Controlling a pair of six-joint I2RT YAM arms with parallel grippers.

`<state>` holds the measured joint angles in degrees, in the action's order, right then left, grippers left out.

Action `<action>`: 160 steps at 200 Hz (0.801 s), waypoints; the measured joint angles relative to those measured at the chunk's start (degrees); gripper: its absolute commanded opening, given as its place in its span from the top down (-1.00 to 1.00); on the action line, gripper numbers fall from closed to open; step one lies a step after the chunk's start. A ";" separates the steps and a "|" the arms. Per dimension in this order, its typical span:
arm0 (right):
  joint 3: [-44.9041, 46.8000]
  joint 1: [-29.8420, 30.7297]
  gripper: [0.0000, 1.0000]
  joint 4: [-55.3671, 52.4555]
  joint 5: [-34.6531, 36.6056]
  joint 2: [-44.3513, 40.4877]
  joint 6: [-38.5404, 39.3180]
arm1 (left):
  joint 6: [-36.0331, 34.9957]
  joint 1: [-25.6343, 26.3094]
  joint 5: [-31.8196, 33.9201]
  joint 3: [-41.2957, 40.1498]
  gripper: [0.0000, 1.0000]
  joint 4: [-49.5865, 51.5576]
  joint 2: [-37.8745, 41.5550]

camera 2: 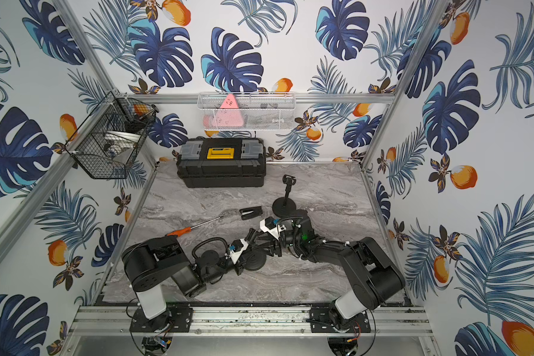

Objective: Assemble a microphone stand
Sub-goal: Screw the microphone stand pole into the microphone stand base.

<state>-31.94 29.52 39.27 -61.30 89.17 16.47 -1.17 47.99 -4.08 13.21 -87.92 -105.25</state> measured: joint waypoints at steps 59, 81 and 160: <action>-1.22 0.50 0.40 2.58 -1.44 1.18 -1.05 | 0.00 0.00 -0.17 0.26 0.57 -0.24 -0.37; -1.55 1.01 0.78 2.38 -0.55 0.92 1.64 | 1.22 0.00 -0.52 0.26 0.56 -0.31 -0.37; 1.99 3.04 1.00 3.54 3.48 -2.16 4.09 | 1.05 0.04 -0.04 -0.76 0.24 1.38 1.05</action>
<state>-29.95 32.56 42.81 -57.82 87.00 20.56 -0.12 48.03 -4.12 12.45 -86.54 -104.20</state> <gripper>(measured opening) 0.234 0.371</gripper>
